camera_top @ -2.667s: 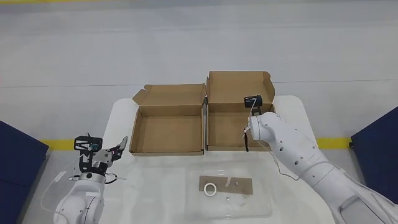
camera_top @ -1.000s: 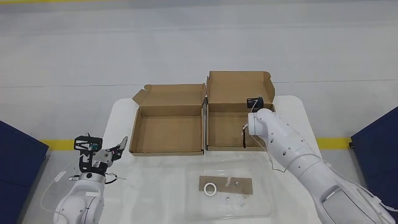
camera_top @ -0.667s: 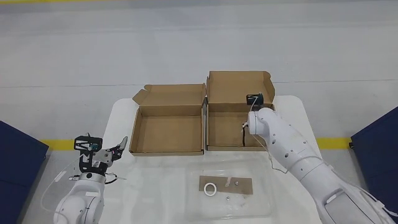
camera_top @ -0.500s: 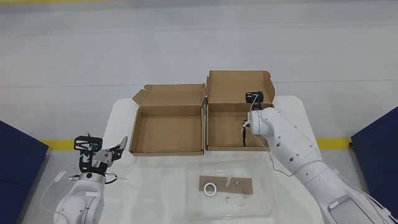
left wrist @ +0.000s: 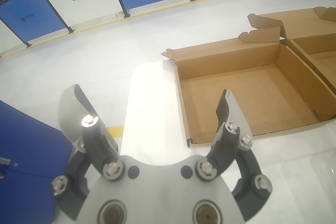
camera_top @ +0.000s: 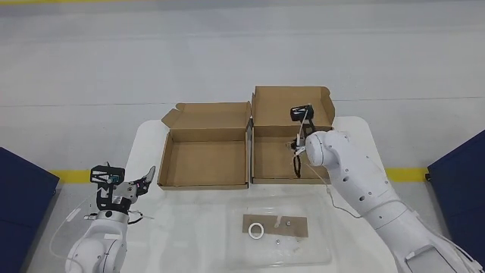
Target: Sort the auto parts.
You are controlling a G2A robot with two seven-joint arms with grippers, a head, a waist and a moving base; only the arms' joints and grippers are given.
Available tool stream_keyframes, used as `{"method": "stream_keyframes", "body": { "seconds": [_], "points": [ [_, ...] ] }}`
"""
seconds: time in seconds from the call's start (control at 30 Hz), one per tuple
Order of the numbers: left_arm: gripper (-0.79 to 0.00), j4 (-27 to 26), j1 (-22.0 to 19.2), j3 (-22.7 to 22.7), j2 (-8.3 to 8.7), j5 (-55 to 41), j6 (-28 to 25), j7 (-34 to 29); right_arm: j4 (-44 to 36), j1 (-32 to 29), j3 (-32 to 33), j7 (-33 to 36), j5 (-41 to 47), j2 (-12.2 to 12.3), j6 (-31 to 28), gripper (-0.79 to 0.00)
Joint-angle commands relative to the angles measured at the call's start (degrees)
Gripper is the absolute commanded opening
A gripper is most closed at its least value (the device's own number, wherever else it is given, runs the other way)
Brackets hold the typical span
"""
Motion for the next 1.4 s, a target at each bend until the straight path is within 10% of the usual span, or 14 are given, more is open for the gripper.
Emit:
{"method": "stream_keyframes", "body": {
  "seconds": [0.0,0.13,0.53,0.8,1.37],
  "points": [
    [0.000,0.0,0.0,0.0,0.00,0.0,0.0,0.0,-5.1,-2.4,2.6,2.2,0.3,1.1,-5.8,0.000],
    [0.000,0.0,0.0,0.0,0.00,0.0,0.0,0.0,-11.0,-6.0,6.6,6.4,3.1,2.6,-16.4,0.000],
    [0.000,0.0,0.0,0.0,0.00,0.0,0.0,0.0,-11.7,-6.4,6.1,6.2,3.0,2.6,-18.0,0.000],
    [0.000,0.0,0.0,0.0,0.00,0.0,0.0,0.0,-19.3,-7.5,7.0,21.8,11.8,4.1,-36.8,0.000],
    [0.000,0.0,0.0,0.0,0.00,0.0,0.0,0.0,-22.7,-7.3,2.6,24.2,7.2,4.6,-37.0,0.000]
  ]
}}
